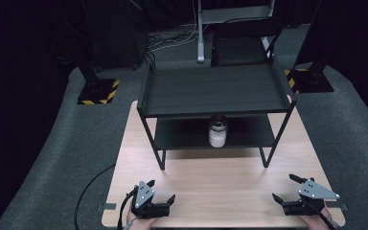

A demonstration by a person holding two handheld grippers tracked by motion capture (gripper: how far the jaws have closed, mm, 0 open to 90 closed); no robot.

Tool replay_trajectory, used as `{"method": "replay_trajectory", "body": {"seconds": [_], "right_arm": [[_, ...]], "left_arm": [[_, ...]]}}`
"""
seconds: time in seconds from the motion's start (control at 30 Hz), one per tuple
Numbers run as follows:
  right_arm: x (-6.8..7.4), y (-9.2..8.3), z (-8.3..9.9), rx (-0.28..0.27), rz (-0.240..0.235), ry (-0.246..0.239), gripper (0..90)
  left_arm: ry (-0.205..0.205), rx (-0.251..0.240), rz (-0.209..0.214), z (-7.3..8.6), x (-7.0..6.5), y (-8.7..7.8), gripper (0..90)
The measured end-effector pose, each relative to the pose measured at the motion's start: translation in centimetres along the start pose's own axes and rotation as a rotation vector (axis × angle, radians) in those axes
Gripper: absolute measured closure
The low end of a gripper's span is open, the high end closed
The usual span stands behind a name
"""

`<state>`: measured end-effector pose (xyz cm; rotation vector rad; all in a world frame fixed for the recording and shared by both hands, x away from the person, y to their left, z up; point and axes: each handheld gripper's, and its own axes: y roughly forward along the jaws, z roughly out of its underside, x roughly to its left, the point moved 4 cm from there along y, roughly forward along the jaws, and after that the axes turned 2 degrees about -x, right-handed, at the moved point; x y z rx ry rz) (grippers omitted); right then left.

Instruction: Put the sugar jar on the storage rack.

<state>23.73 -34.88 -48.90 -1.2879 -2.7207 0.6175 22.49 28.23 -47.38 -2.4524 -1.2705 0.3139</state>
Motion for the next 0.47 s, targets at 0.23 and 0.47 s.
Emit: {"method": "replay_trajectory", "body": {"seconds": [0.23,0.47], "right_arm": [[-0.11,-0.28,0.19,-0.004,0.008,0.008,2.4],[-0.02,-0.21,0.16,-0.005,0.004,0.004,2.3]], "left_arm": [[-0.003,0.002,0.005,-0.12,0.03,0.31,5.7],[-0.005,-0.001,0.003,-0.07,0.03,0.23,5.7]]}}
